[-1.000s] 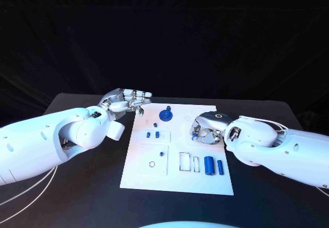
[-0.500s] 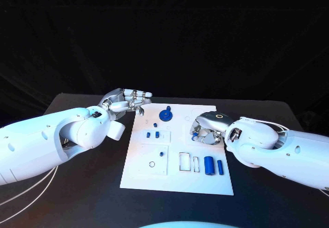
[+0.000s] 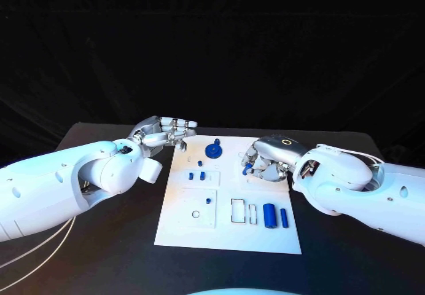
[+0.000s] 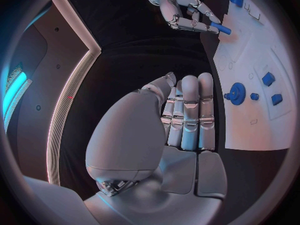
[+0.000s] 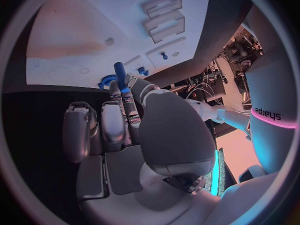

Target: Assemble the parts on the task board

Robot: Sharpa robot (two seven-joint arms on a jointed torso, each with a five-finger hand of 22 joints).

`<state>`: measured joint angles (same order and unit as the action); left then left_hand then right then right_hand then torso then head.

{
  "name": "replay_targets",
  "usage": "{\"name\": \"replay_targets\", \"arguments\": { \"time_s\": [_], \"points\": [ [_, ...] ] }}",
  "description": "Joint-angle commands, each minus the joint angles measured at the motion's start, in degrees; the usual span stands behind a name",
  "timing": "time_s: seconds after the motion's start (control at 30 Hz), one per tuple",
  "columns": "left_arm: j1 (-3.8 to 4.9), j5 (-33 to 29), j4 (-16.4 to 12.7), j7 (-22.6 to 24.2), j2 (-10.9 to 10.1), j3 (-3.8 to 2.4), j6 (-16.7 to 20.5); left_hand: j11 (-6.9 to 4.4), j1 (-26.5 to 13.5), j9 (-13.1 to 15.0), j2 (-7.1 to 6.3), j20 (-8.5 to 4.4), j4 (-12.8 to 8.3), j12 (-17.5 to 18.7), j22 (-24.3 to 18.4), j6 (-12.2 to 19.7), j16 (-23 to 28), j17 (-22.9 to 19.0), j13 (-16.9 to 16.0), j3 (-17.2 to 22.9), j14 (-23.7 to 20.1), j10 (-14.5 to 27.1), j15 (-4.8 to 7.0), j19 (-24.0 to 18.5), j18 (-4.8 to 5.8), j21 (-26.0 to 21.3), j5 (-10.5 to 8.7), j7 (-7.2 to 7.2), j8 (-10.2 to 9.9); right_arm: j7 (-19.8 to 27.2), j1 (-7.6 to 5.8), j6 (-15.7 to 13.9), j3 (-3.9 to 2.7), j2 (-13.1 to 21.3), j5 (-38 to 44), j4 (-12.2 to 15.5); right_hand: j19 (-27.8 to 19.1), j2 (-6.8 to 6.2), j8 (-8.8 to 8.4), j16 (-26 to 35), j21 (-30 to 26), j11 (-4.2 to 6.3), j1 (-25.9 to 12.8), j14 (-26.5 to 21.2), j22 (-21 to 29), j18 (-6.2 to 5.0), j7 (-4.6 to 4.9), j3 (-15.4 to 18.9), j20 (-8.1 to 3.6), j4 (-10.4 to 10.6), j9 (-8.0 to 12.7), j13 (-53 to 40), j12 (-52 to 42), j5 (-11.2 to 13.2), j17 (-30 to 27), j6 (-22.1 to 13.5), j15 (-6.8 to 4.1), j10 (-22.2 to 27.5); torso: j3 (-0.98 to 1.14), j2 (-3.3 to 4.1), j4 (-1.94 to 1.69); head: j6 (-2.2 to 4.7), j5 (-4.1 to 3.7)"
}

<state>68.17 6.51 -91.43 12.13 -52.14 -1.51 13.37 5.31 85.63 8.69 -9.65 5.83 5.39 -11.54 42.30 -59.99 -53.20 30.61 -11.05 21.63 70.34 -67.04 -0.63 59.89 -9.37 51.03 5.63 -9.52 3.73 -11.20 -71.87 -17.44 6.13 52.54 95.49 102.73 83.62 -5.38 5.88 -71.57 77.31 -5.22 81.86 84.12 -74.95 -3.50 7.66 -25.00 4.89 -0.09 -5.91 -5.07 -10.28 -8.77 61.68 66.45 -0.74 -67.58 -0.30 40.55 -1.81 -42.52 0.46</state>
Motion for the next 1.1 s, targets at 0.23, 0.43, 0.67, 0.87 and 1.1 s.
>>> {"name": "replay_targets", "arguments": {
  "time_s": [0.23, 0.43, 0.67, 0.87, 1.1],
  "points": [
    [0.0, 0.17, 0.01, 0.43, 0.39, -0.03, -0.97, -0.12, -0.16, -0.05, 0.24, 0.12, -0.02, -0.32, -0.05, 0.22, 0.25, -0.08, -0.06, -0.26, -0.31, 0.39, -0.11, -0.43, -1.08, -0.13, 0.12, -0.02, 0.06, 1.2, 1.56, -1.62, 0.09, -4.0, -1.74, 3.83, 0.21, 0.77, 0.12, -0.19, 0.18, 1.71, 1.2, 1.22, -9.58, 0.66, 0.0, -2.16, -0.01, -1.62, -0.06, -0.15, -0.17, -0.56, -0.04, 0.24, -0.39, -2.31, 0.04, 0.1, 0.01, -0.11, 1.0],
    [-0.01, -0.22, 0.14, 0.44, 0.66, -0.02, -1.05, -0.12, -0.16, -0.05, 0.24, 0.12, -0.02, -0.32, -0.05, 0.22, 0.25, -0.08, -0.06, -0.26, -0.31, 0.39, -0.11, -0.43, -1.08, -0.13, 0.12, -0.02, 0.06, 2.41, 3.79, -1.62, 0.41, -8.83, -1.64, 3.57, 0.14, 0.71, 0.08, -0.13, 0.04, 1.67, 1.15, 1.19, -9.54, 0.62, 0.05, -2.28, 0.0, -1.7, -0.05, -0.15, -0.08, -0.69, -0.18, 0.18, -0.36, -2.28, -0.06, 0.1, 0.02, -0.34, 1.51],
    [-0.02, -0.34, 0.26, 0.39, 1.0, -0.01, -1.15, -0.1, -0.18, -0.08, 0.31, 0.14, -0.02, -0.37, -0.11, 0.26, 0.27, -0.11, -0.09, -0.31, -0.33, 0.45, -0.12, -0.43, -1.08, -0.21, 0.13, -0.04, 0.08, 3.54, 6.35, -1.15, 0.79, -13.07, -1.61, 1.14, 0.1, 0.69, 0.05, -0.14, -0.02, 1.63, 1.1, 1.18, -9.53, 0.61, 0.09, -2.41, 0.01, -1.77, -0.06, -0.16, 0.0, -0.84, -0.19, 0.15, -0.34, -2.26, 0.0, 0.13, 0.04, -0.62, 1.98],
    [-0.01, -0.37, 0.24, 0.36, 1.1, -0.01, -1.22, -0.1, -0.18, -0.08, 0.31, 0.14, -0.02, -0.37, -0.11, 0.26, 0.27, -0.11, -0.09, -0.31, -0.33, 0.45, -0.12, -0.43, -1.08, -0.21, 0.13, -0.04, 0.08, 4.02, 7.72, -0.62, 1.08, -15.19, -1.45, -1.43, 0.09, 0.66, 0.01, -0.17, -0.03, 1.6, 1.06, 1.18, -9.56, 0.6, 0.13, -2.58, 0.03, -1.88, -0.06, -0.18, 0.09, -1.07, -0.18, 0.1, -0.31, -2.26, 0.02, 0.17, 0.01, -0.84, 2.28],
    [-0.01, -0.38, 0.23, 0.3, 1.07, 0.0, -1.24, -0.1, -0.18, -0.08, 0.31, 0.14, -0.02, -0.37, -0.11, 0.26, 0.27, -0.11, -0.09, -0.31, -0.33, 0.45, -0.12, -0.43, -1.08, -0.21, 0.13, -0.04, 0.08, 4.09, 8.38, 0.24, 1.26, -16.38, -0.92, -3.47, 0.08, 0.65, -0.01, -0.19, -0.06, 1.58, 1.04, 1.18, -9.56, 0.6, 0.15, -2.63, 0.03, -1.92, -0.06, -0.19, 0.13, -1.14, -0.17, 0.09, -0.3, -2.26, 0.01, 0.13, 0.0, -0.97, 2.33]
  ]
}}
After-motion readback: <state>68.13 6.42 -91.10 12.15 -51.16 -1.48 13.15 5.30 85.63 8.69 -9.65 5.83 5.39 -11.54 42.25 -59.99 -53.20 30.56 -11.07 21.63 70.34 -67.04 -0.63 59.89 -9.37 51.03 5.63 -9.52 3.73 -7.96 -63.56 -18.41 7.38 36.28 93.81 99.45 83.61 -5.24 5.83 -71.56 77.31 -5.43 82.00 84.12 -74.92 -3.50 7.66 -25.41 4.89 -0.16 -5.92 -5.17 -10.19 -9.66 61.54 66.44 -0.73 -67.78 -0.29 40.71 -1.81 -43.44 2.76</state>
